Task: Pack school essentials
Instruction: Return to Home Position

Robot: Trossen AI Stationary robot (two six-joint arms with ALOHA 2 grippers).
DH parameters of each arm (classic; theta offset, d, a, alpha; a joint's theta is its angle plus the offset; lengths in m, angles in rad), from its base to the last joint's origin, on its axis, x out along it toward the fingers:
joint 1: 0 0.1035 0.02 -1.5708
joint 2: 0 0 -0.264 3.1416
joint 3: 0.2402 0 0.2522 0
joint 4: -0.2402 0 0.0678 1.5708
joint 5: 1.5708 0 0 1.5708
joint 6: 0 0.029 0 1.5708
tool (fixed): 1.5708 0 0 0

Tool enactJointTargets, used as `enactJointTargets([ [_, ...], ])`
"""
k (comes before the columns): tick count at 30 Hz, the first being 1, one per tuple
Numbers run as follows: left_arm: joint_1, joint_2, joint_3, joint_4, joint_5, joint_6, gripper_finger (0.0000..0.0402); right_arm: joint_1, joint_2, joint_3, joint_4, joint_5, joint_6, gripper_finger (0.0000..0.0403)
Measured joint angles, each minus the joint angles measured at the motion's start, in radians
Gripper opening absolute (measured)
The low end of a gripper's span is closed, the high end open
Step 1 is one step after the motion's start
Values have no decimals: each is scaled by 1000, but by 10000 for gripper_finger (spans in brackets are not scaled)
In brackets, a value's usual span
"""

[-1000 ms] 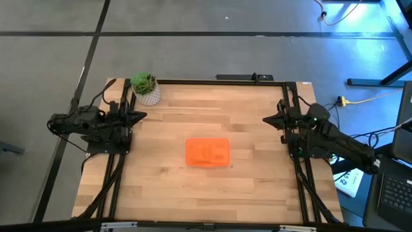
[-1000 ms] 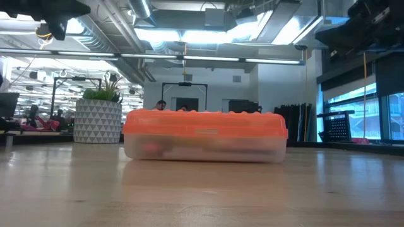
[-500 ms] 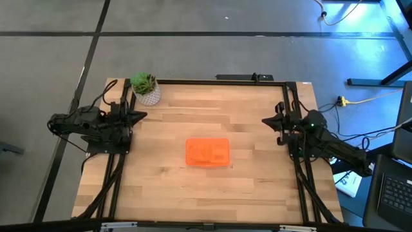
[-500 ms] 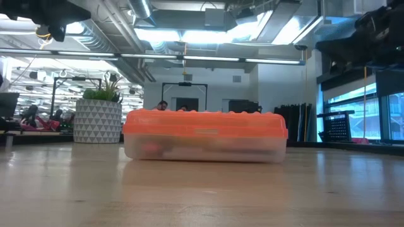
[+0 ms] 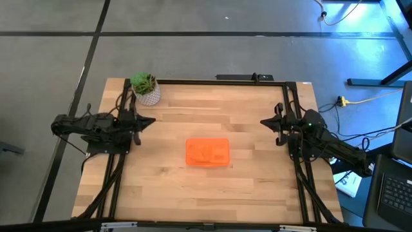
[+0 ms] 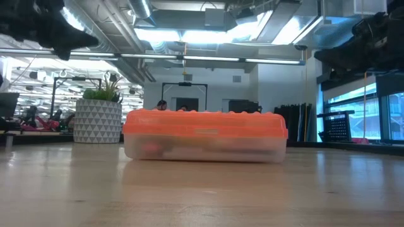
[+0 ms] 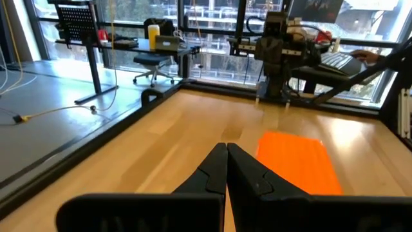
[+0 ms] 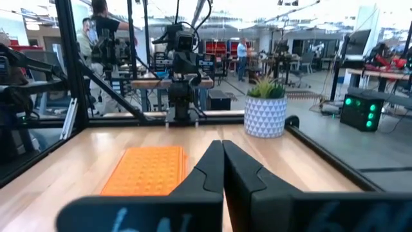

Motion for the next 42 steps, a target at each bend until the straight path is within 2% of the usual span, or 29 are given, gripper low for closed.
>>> enactJointTargets([
  [9,0,1,-192,186,0,-3,0,0,0,0,-26,-16,-1,0],
  [19,0,2,-196,205,8,-26,0,0,0,0,-25,-15,-2,21],
  [42,0,2,-196,203,8,-28,0,0,0,0,-25,-15,-2,20],
])
